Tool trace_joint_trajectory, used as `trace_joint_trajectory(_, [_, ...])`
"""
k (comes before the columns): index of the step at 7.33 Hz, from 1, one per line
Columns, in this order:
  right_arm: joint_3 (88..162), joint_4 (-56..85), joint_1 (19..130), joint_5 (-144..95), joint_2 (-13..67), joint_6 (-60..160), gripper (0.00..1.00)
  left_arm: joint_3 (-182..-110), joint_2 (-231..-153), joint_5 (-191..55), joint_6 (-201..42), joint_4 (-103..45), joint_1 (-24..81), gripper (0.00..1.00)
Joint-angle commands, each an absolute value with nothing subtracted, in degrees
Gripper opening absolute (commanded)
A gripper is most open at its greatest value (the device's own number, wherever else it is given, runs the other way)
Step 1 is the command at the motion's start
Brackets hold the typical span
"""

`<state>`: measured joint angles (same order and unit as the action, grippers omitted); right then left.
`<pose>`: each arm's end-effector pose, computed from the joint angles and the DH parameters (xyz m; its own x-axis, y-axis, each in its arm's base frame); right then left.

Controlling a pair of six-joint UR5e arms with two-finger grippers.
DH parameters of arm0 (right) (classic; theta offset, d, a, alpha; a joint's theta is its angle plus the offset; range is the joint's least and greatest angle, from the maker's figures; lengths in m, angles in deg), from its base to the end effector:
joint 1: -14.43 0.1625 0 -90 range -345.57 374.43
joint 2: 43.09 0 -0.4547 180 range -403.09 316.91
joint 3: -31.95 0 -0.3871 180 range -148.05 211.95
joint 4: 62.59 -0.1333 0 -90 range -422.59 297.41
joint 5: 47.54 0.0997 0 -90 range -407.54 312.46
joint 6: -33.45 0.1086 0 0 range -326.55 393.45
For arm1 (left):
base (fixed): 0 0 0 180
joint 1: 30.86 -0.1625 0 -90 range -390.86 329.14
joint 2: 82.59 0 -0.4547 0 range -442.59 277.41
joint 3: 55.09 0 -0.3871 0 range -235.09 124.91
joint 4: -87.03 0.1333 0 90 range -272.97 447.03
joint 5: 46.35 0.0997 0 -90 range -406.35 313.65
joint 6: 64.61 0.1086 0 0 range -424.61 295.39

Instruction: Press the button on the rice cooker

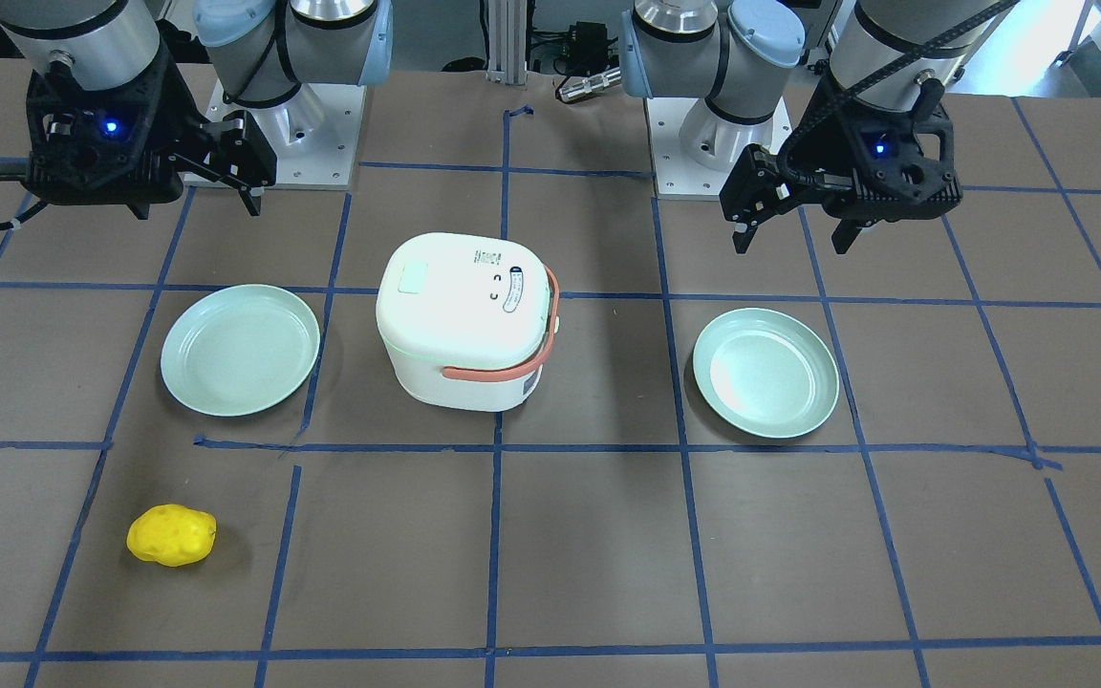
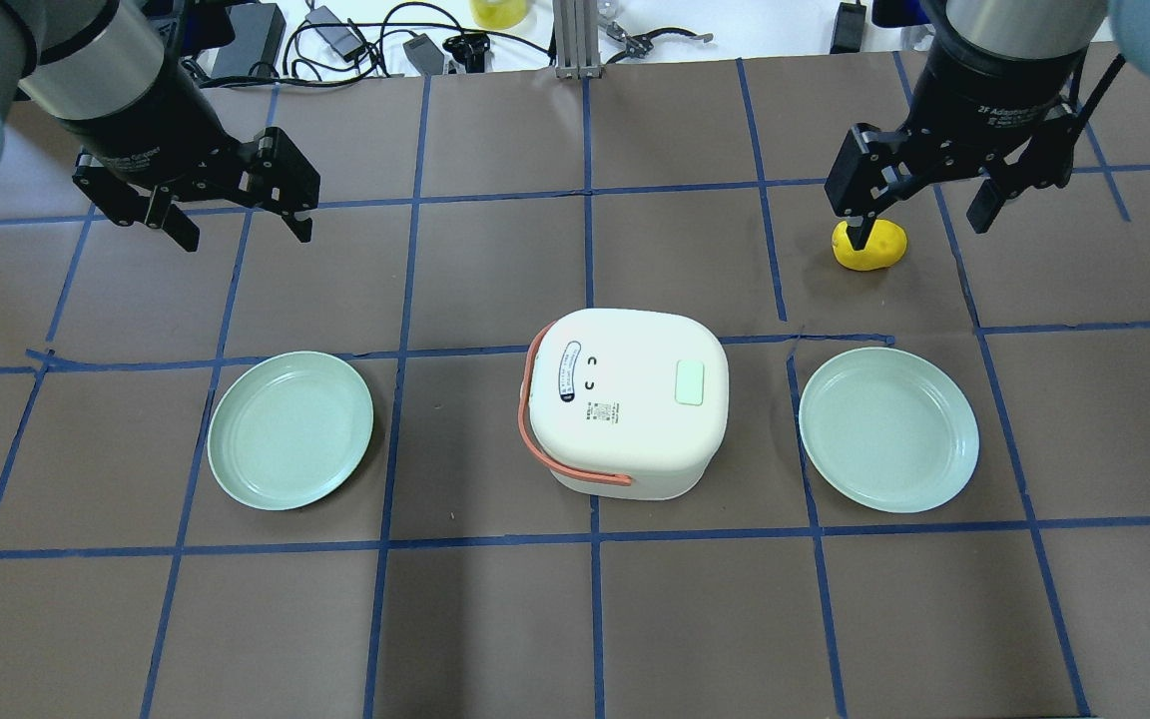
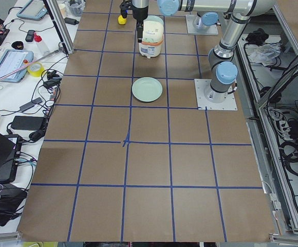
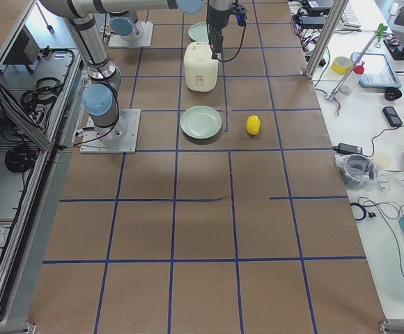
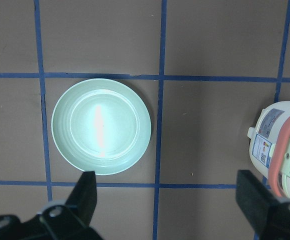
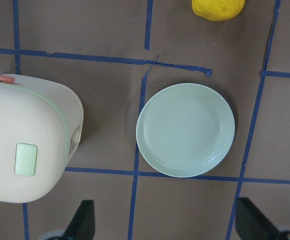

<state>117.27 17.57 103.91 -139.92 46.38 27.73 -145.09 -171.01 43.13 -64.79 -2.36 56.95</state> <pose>0.1244 -0.4799 0.5273 -0.9951 -0.0942 0.0312 -0.0906 0.9906 0.1028 -0.1159 -0.4830 0.5230 -0.9991 -0.0410 0.0092 -0.0413 0.9984 -0.0382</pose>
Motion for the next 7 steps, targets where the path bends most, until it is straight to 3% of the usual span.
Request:
trace_joint_trajectory(1, [117.2,18.0,103.9,-139.6,46.4,27.7,1.0,-145.1,-171.0,43.1,-64.8,-2.4,56.9,1.0])
trace_joint_trajectory(7, [116.9,20.6,104.1,-139.2,46.3,28.3,1.0,-145.1,-171.0,43.1,-64.9,-2.4,56.9,1.0])
